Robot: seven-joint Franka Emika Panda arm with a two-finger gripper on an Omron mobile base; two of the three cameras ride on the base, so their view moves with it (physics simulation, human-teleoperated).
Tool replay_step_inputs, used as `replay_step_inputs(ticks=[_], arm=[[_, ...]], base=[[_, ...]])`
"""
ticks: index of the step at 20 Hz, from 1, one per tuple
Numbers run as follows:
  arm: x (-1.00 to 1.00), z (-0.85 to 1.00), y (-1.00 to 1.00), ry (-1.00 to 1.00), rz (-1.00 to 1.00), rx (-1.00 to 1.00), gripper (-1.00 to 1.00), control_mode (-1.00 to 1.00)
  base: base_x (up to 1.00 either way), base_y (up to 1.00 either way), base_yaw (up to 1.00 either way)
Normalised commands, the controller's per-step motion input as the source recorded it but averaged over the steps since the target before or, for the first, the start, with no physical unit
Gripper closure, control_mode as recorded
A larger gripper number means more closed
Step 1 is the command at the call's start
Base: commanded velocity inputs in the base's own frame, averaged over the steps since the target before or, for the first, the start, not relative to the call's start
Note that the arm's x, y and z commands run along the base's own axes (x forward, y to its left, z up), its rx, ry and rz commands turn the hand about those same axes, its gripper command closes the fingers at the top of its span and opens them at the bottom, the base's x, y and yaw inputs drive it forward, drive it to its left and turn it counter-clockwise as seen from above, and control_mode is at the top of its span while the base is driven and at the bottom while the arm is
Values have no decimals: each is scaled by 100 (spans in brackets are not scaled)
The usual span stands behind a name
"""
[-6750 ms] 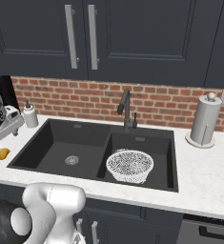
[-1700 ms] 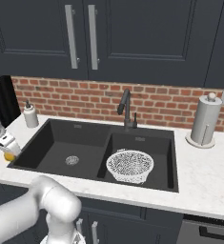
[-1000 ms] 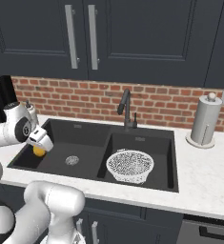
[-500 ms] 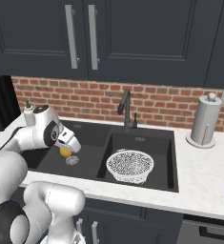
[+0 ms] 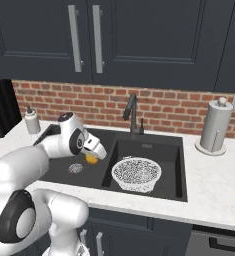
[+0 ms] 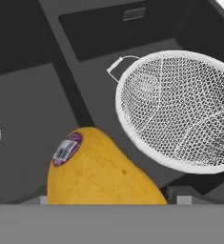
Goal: Put the colander in the sink, put the tangerine, mango, kiwi in the colander, and turn on the sink faucet and pour water over the colander.
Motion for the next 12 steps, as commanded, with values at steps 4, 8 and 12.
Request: replay_step_inputs(ticks=[4, 8, 12], arm=[[34, -14, -75, 0, -7, -4, 100, -100], [23, -16, -80, 0, -7, -2, 100, -100], [7, -21, -69, 0, -6, -1, 100, -100]], base=[[0, 0, 0], [0, 0, 0], [0, 0, 0]])
